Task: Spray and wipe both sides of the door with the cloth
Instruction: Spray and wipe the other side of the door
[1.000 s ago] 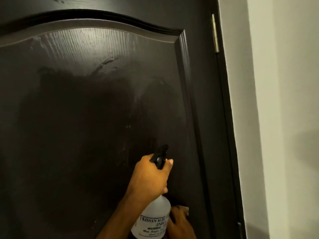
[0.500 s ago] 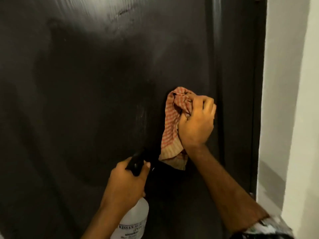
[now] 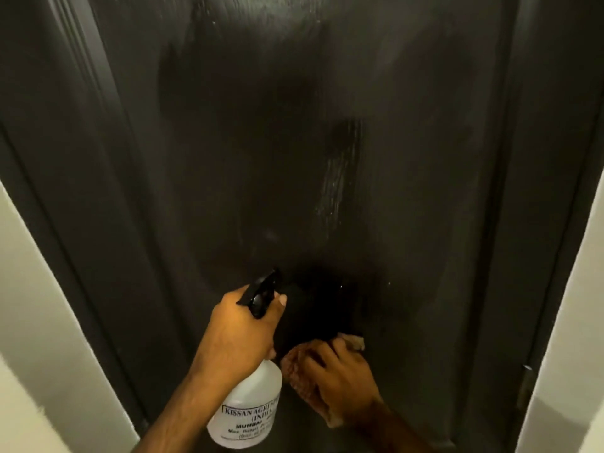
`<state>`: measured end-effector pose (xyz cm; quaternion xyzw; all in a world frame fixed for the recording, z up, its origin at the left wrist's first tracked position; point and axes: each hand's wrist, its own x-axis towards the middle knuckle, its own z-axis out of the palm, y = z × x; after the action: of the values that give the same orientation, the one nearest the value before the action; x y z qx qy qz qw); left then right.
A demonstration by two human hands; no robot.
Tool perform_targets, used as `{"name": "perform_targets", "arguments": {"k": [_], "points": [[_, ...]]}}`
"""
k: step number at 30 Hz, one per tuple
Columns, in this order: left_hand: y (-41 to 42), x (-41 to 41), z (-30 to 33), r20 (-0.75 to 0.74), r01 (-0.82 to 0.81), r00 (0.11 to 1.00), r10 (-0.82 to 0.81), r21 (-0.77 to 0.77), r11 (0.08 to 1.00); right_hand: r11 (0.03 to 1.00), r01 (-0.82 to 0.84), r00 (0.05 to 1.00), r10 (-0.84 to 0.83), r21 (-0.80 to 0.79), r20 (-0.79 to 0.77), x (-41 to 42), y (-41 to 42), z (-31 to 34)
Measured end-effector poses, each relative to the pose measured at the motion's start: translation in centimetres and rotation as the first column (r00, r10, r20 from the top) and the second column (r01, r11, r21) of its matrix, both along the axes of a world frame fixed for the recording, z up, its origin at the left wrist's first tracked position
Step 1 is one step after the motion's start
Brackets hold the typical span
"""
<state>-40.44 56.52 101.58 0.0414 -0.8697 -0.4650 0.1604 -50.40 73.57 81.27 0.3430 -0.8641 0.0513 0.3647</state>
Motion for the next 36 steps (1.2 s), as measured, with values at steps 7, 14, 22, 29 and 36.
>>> {"name": "perform_targets", "arguments": {"k": [7, 14, 22, 29, 36], "points": [[-2.5, 0.9, -0.7, 0.006, -0.033, 0.999, 0.033, 0.016, 0.999, 0.601, 0.210, 0.920, -0.389, -0.771, -0.052, -2.5, 2.3, 15.6], [-3.7, 1.2, -0.2, -0.048, -0.128, 0.991, 0.128, 0.016, 0.992, 0.793, 0.104, 0.920, -0.306, -0.600, -0.246, -1.7, -5.6, 17.3], [-3.6, 1.7, 0.8, -0.069, -0.157, 0.985, 0.158, 0.010, 0.988, 0.995, -0.088, 0.955, 0.074, -0.036, -0.286, -0.7, -8.4, 0.5], [-3.1, 2.4, 1.3, -0.063, -0.143, 0.988, 0.143, 0.009, 0.990, 0.978, -0.075, 0.948, 0.008, -0.197, -0.318, -2.2, -3.5, 8.6], [-3.2, 2.4, 0.5, -0.030, -0.142, 0.989, 0.143, 0.028, 0.989, 0.444, 0.136, 0.877, -0.470, -0.886, -0.101, -3.8, 2.7, 17.0]]}}
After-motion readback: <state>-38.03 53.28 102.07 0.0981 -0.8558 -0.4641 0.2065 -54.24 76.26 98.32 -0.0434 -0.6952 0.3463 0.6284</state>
